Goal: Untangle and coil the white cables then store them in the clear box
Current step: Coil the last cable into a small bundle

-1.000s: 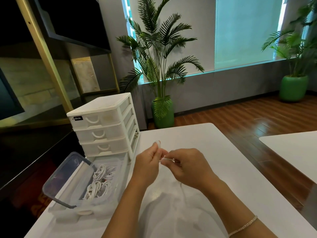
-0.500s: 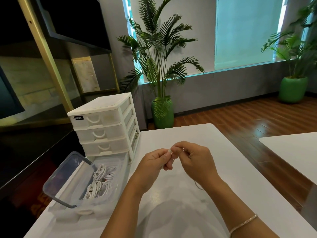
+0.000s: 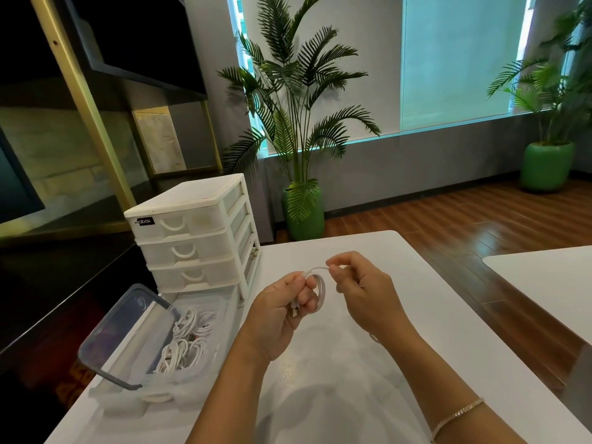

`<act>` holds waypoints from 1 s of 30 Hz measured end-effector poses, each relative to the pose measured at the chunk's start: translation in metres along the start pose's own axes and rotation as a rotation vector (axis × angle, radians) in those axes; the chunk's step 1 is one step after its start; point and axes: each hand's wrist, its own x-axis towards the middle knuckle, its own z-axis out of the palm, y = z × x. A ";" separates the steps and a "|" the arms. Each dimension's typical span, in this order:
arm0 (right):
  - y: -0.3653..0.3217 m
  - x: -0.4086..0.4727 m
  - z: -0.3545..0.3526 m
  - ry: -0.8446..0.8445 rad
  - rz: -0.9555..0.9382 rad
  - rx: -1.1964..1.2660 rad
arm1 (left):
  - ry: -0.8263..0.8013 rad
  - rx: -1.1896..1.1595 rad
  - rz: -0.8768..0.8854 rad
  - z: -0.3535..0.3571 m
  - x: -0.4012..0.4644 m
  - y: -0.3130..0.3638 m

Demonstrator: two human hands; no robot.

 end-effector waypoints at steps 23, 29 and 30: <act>-0.003 -0.005 0.006 -0.059 0.000 -0.069 | 0.000 -0.458 -0.066 -0.001 0.002 0.002; 0.001 -0.005 0.011 -0.071 -0.022 0.001 | -0.006 -0.473 -0.055 -0.002 0.003 0.001; 0.001 -0.004 0.010 -0.090 -0.027 0.024 | -0.003 -0.478 -0.055 -0.003 0.003 0.001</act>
